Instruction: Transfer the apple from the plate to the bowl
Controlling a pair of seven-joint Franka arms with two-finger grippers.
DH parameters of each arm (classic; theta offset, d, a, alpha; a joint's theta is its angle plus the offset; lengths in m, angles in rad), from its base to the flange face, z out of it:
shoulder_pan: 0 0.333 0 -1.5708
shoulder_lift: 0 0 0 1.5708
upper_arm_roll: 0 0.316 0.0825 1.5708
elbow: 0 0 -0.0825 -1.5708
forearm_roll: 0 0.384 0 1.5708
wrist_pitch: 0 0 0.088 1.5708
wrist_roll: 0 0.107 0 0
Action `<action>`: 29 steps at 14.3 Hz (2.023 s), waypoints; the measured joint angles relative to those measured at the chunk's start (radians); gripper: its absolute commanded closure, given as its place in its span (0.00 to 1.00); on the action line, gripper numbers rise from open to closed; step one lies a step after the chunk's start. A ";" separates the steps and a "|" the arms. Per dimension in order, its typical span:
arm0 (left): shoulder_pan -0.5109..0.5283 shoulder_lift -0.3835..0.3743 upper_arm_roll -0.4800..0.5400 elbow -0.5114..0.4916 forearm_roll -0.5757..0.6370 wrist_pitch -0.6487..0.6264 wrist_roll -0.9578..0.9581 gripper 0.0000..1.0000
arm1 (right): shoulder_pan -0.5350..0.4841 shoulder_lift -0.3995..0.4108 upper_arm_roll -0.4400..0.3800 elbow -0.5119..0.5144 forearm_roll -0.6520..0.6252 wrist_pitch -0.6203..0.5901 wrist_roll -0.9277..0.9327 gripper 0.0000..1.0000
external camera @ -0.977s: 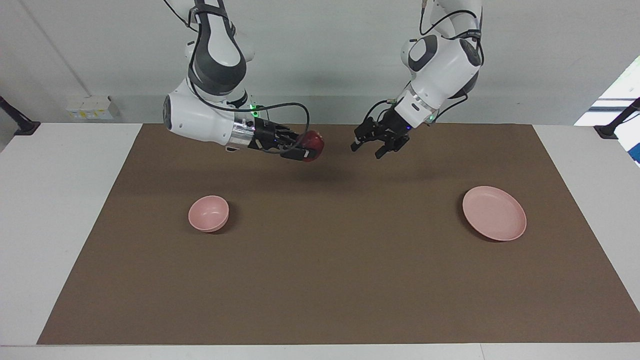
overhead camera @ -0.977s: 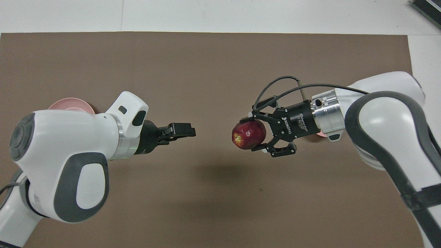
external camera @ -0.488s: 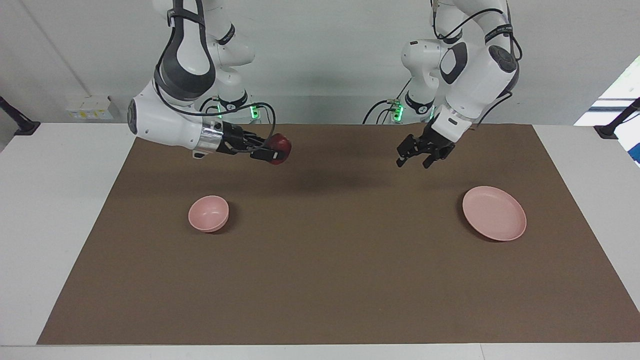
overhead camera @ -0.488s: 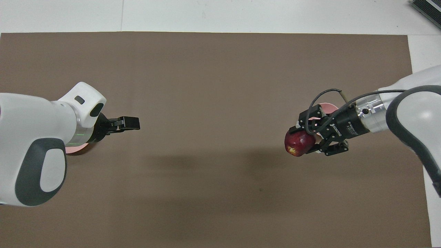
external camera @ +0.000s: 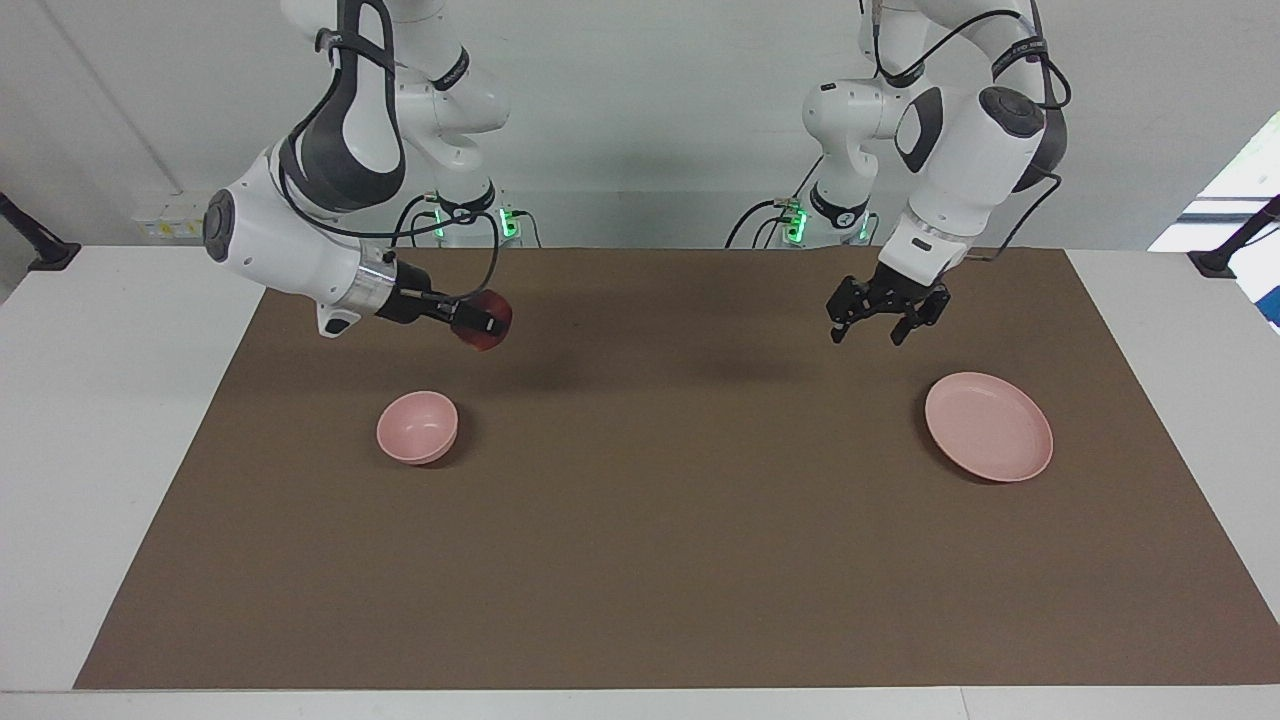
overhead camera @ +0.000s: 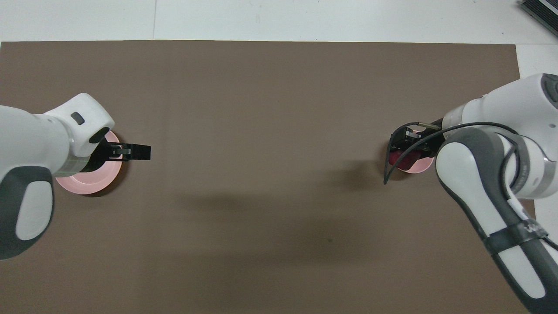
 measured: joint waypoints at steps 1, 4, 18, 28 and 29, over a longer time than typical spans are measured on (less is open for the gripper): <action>-0.002 -0.002 0.027 0.056 0.008 -0.059 0.028 0.00 | 0.003 0.006 0.000 0.000 -0.050 0.031 -0.029 1.00; -0.021 -0.006 0.123 0.211 0.013 -0.240 0.150 0.00 | -0.005 0.030 -0.004 -0.002 -0.101 0.074 -0.123 1.00; -0.123 0.062 0.286 0.492 0.034 -0.564 0.218 0.00 | -0.054 0.086 -0.008 -0.050 -0.103 0.111 -0.278 1.00; -0.091 0.067 0.227 0.496 0.061 -0.565 0.217 0.00 | -0.052 0.095 -0.004 -0.078 -0.104 0.152 -0.287 1.00; -0.090 0.066 0.227 0.497 0.061 -0.565 0.217 0.00 | -0.052 0.096 -0.003 -0.078 -0.104 0.152 -0.287 1.00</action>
